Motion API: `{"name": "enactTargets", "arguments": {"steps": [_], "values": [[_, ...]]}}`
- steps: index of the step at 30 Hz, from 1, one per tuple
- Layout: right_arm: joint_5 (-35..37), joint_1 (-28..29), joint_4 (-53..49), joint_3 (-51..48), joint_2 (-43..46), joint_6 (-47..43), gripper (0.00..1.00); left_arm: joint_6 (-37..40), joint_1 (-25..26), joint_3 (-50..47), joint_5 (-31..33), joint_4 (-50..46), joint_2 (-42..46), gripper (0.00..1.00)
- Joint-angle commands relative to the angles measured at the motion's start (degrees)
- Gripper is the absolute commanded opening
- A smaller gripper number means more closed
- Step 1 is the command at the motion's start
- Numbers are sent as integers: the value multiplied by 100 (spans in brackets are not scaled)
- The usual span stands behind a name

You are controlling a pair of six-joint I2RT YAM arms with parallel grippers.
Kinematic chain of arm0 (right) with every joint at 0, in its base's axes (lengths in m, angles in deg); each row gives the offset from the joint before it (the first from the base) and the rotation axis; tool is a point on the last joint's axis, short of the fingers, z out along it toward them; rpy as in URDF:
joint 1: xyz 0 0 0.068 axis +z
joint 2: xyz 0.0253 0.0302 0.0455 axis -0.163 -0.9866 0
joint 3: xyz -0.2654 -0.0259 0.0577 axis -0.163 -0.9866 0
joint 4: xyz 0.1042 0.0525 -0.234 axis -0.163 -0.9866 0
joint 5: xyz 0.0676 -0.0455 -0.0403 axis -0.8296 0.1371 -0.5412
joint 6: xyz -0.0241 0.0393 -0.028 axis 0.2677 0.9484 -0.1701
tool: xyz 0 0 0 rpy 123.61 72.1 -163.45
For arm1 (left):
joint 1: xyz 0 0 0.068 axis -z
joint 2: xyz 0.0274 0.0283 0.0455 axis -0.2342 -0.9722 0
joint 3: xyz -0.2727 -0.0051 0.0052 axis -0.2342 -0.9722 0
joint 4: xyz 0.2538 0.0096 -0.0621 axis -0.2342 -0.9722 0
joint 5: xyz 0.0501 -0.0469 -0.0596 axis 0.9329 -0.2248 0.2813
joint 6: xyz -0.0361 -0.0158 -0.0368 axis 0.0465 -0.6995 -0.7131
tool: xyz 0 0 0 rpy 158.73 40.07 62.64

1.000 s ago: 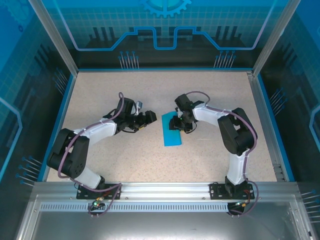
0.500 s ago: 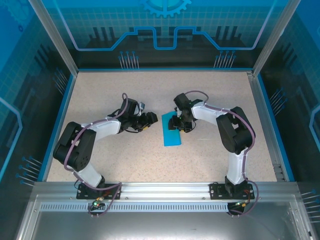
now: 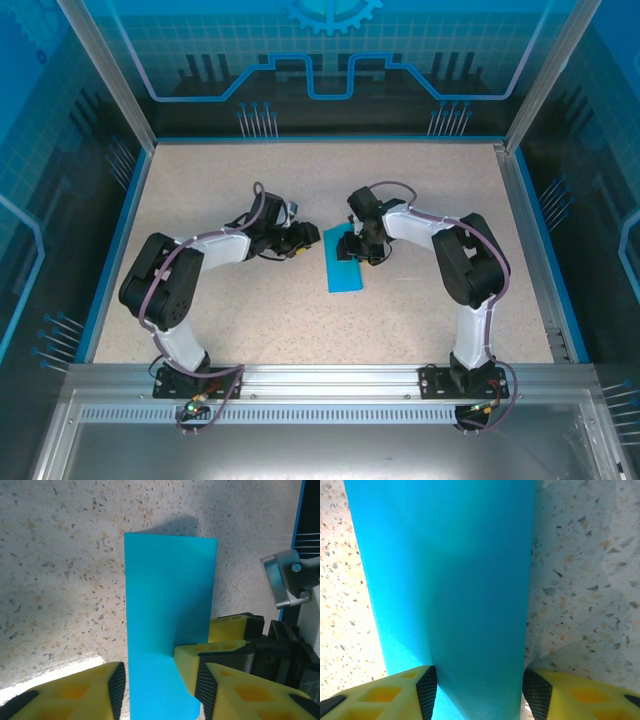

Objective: Fold a paper plane with a square sheet of paper (pick it up from the middle)
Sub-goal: Hold the square sheet of paper at the center of the table.

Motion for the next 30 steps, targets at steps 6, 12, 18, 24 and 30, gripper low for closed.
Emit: {"name": "enactTargets", "arguments": {"steps": [6,12,18,24,30], "values": [[284,43,85,-261,-726,-163,56,-75,116,431,-349,17,-406,36],[346,59,85,-279,-782,-185,56,-131,213,828,-420,-155,-779,32],[368,65,67,-270,-857,-168,55,-191,285,1070,-330,-363,-1017,30],[353,71,62,-233,-926,-150,55,-130,316,1174,-333,-466,-1150,26],[269,73,45,-191,-1014,-63,55,-62,351,1242,-378,-570,-1238,22]]}}
